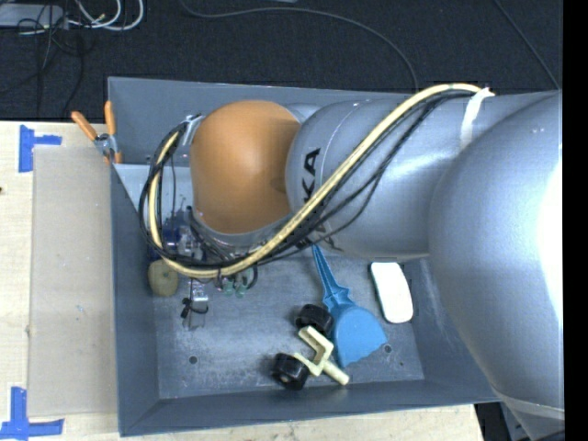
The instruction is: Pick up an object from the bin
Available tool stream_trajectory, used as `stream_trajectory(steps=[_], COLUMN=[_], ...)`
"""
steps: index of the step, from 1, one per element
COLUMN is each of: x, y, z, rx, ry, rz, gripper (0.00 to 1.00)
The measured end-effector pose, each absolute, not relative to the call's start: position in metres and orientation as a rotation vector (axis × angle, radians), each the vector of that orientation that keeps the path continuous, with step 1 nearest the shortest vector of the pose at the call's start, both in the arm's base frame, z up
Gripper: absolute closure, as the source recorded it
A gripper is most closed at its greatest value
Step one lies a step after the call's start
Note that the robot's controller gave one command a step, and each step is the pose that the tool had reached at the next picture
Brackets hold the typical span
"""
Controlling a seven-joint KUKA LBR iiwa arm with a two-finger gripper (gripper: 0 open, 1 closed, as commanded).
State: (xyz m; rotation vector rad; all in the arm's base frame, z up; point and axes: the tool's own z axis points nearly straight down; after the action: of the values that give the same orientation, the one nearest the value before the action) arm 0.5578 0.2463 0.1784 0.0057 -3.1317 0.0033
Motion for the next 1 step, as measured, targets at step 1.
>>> stream_trajectory(steps=[1], x=[0.5601], y=[0.245], z=[0.1833], rx=[-0.002], ry=[-3.14], rz=[0.001], gripper=[0.0])
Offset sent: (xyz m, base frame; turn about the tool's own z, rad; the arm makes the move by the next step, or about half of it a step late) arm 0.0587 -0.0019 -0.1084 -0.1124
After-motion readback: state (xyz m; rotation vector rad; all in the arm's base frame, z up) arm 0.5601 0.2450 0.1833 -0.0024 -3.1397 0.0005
